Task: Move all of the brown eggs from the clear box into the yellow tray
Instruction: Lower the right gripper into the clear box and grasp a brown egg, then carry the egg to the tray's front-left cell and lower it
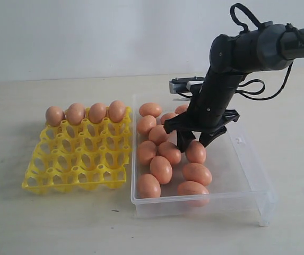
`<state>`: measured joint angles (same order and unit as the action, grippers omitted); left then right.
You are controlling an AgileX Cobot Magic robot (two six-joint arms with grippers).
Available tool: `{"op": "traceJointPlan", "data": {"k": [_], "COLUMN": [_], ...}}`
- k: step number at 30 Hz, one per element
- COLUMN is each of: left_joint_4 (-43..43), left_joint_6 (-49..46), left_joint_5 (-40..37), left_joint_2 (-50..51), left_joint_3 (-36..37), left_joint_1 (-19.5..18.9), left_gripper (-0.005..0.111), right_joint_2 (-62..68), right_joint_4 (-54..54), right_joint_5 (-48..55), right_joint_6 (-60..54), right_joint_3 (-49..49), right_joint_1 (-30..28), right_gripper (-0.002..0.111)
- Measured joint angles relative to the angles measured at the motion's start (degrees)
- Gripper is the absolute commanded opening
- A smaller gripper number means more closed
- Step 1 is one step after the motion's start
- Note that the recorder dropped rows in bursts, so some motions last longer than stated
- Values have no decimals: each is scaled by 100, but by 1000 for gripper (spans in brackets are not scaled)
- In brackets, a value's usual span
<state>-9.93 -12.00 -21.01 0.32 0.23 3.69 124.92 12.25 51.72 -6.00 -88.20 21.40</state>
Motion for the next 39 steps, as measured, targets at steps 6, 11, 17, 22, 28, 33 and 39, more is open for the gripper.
{"op": "traceJointPlan", "data": {"k": [6,11,17,22,28,33,39], "left_joint_4": [0,0,0,0,0,0,0], "left_joint_6": [0,0,0,0,0,0,0], "left_joint_5": [0,0,0,0,0,0,0], "left_joint_2": [0,0,0,0,0,0,0], "left_joint_3": [0,0,0,0,0,0,0], "left_joint_1": [0,0,0,0,0,0,0], "left_gripper": [0,0,0,0,0,0,0], "right_joint_2": [25,81,81,81,-22,-403,-1137], "right_joint_4": [-20,-10,41,52,52,52,52], "right_joint_5": [-59,-47,109,178,177,-127,-858], "right_joint_6": [11,11,-115,-366,-673,-731,-742], "right_joint_3": [0,0,0,0,0,0,0], "right_joint_1": [75,100,100,100,100,122,325], "right_gripper": [54,31,17,7,0,0,0]}}
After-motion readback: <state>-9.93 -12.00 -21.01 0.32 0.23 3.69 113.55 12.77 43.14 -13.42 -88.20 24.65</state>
